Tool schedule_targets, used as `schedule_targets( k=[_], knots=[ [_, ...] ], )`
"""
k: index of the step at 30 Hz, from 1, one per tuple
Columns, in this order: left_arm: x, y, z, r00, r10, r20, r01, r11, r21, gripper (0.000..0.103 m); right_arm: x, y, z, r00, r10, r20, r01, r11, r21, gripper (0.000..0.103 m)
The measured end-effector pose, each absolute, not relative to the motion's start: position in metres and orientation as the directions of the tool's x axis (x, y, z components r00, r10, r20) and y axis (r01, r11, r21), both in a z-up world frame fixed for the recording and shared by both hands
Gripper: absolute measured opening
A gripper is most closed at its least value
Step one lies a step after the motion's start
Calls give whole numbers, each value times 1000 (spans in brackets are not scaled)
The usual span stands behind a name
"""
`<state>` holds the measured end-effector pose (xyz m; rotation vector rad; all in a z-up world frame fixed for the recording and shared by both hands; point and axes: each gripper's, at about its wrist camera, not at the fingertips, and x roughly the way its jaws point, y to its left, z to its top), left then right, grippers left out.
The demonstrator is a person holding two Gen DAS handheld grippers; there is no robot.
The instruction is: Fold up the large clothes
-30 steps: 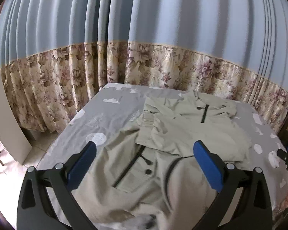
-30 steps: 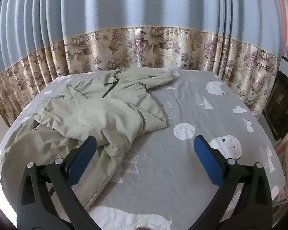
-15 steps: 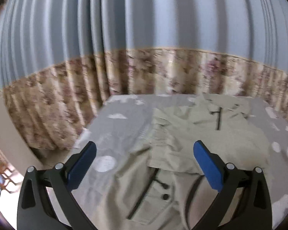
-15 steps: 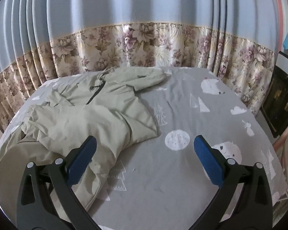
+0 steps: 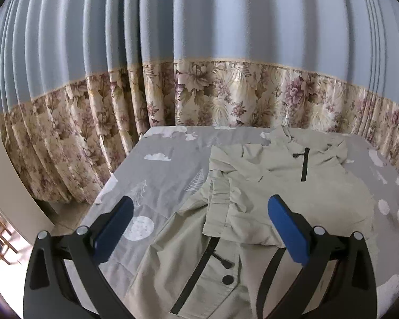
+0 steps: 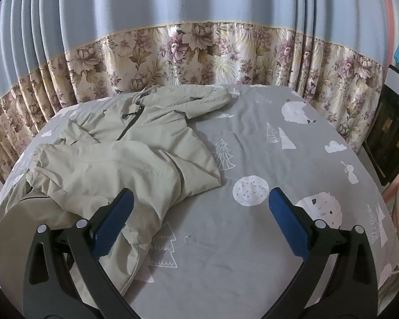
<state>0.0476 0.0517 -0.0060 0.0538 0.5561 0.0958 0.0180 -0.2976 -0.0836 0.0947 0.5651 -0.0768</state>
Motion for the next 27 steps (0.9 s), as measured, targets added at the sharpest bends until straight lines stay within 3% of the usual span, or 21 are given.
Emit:
schedule_targets(
  k=[27],
  knots=[
    [47, 46, -18, 840, 111, -532, -73, 993, 92, 101, 15, -295, -85, 842, -49, -538, 91, 994, 53, 100]
  ],
)
